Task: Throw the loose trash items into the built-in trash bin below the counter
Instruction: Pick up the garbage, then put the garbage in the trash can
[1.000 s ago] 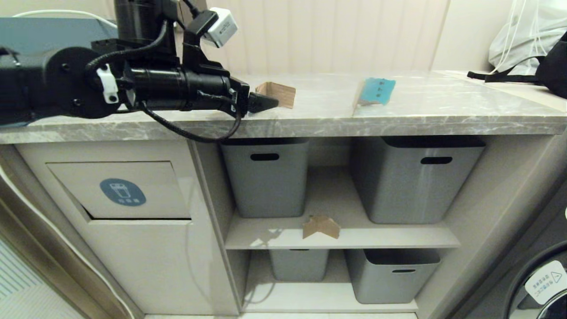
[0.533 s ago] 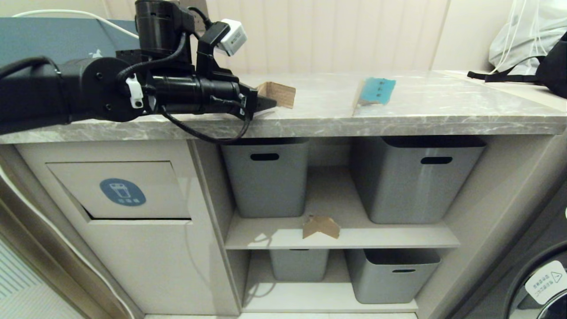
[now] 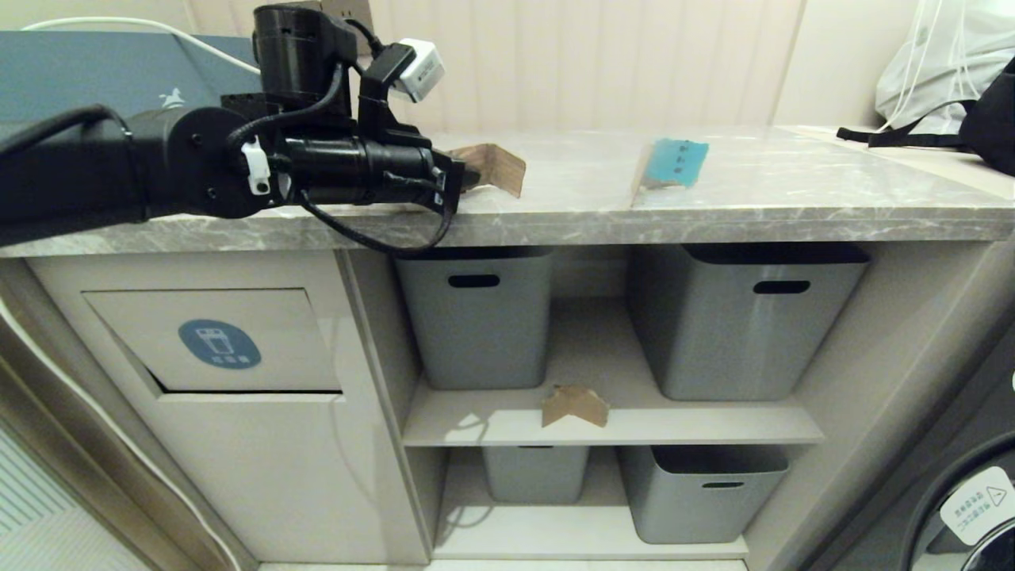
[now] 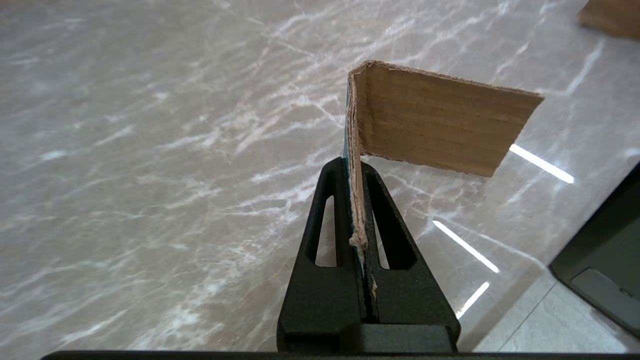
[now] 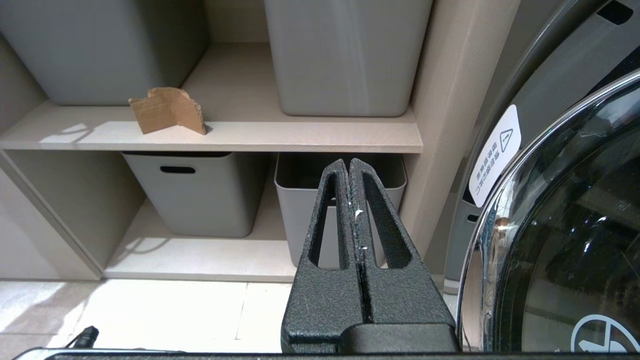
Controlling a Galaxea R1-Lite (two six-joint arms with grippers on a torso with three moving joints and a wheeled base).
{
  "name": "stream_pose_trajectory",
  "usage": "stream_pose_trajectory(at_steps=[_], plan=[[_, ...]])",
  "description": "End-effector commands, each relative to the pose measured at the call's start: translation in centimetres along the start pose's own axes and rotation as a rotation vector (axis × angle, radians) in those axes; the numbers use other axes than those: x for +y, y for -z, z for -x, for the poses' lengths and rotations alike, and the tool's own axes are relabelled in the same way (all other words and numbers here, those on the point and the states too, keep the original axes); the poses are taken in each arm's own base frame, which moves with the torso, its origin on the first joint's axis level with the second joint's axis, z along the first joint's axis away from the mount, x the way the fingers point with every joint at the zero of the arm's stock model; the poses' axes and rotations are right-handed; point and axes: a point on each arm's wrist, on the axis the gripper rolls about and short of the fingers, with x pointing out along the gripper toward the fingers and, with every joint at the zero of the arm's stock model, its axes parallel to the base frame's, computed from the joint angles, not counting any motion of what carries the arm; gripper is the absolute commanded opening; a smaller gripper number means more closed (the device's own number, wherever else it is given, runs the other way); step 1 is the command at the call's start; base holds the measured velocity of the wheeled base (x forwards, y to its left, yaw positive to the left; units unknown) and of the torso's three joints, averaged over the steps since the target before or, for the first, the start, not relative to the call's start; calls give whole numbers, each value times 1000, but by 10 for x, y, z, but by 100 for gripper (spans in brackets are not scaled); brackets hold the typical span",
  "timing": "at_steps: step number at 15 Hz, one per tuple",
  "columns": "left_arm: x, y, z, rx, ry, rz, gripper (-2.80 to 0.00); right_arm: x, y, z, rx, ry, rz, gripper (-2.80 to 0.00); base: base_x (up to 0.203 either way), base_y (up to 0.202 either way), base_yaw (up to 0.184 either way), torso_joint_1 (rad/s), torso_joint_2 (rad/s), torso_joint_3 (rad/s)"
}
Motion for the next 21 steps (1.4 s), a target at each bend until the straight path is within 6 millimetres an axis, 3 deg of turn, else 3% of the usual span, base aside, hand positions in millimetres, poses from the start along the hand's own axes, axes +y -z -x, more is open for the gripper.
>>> stream_pose_trajectory(at_steps=[1, 5, 7, 10, 13, 15, 18, 21], plan=[[-2, -16, 17, -44, -7, -9, -280, 0, 0, 0, 0, 0, 0, -280, 0, 0, 0, 0, 0, 0], [-10, -46, 78, -104, -85, -13, -280, 0, 0, 0, 0, -1, 0, -280, 0, 0, 0, 0, 0, 0], [-9, -49, 115, -108, -163, -11, -280, 0, 0, 0, 0, 0, 0, -280, 0, 0, 0, 0, 0, 0], [-7, -42, 188, -111, -295, 22, -280, 0, 0, 0, 0, -1, 0, -280, 0, 0, 0, 0, 0, 0], [-13, -13, 260, -77, -453, 49, -280, 0, 0, 0, 0, 0, 0, -280, 0, 0, 0, 0, 0, 0], [-24, 14, 292, -37, -533, 73, -280, 0, 0, 0, 0, 0, 0, -280, 0, 0, 0, 0, 0, 0], [-49, 51, 318, 8, -585, 115, -280, 0, 0, 0, 0, 0, 0, -280, 0, 0, 0, 0, 0, 0], [-63, 96, 324, 106, -641, 183, -280, 0, 0, 0, 0, 0, 0, -280, 0, 0, 0, 0, 0, 0]])
